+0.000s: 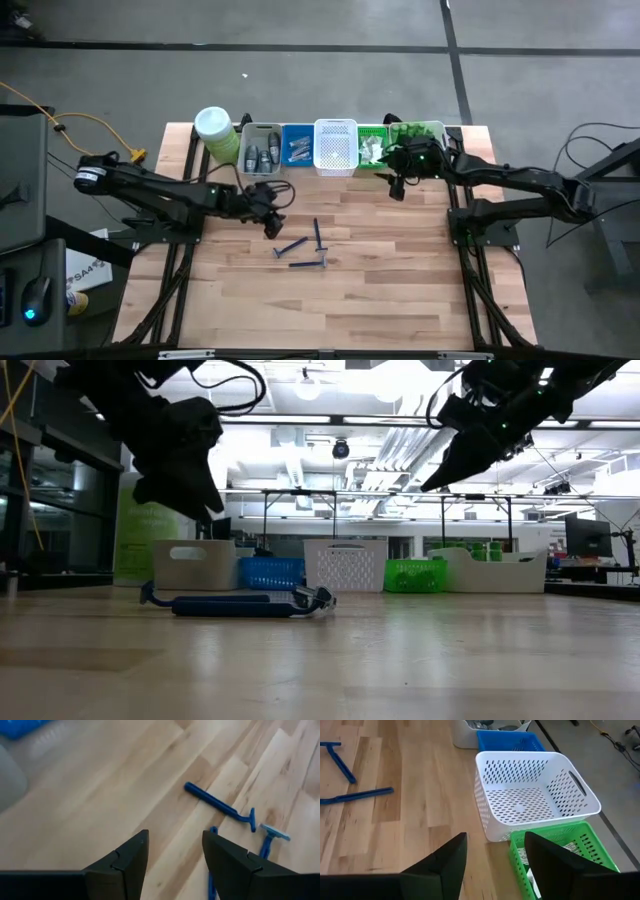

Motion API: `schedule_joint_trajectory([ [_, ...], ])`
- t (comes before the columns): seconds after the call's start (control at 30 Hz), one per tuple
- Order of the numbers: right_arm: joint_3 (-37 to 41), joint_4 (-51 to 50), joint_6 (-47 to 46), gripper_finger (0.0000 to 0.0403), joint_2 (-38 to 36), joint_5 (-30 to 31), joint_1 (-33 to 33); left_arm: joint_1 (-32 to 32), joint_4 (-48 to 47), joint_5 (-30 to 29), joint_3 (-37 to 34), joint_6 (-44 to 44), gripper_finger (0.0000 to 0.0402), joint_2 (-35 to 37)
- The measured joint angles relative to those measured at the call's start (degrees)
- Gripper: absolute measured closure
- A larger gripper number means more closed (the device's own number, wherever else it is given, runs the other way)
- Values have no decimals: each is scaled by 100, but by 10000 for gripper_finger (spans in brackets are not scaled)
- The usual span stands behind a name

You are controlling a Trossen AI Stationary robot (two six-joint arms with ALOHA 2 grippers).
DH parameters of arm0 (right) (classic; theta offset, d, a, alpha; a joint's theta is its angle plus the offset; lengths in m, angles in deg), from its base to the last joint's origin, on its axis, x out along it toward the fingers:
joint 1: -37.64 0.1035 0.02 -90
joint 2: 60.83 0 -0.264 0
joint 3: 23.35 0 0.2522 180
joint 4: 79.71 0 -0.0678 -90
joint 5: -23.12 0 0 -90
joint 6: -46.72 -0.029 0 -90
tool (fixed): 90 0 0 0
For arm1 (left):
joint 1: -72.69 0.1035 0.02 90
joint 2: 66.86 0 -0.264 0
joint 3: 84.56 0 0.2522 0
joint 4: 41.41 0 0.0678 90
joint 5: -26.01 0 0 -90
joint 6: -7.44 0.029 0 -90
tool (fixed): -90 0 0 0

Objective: Pick & Place Travel size toiletries
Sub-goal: Put the top left blue razor into the left white bin

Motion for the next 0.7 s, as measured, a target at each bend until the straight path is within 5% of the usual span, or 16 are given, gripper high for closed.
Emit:
schedule_joint_trajectory([
  [0.27, 0, -264, -12, 210, 0, -99, -1, -186, -1155, 95, 887, -477, 216, -836],
  [0.5, 0, -281, -14, 210, 0, -136, 0, -181, -2720, 1143, 2133, -482, 216, -2124],
  [0.7, 0, -300, -143, 210, 0, -297, 0, -228, -2971, 1854, 2738, -410, 216, -3029],
])
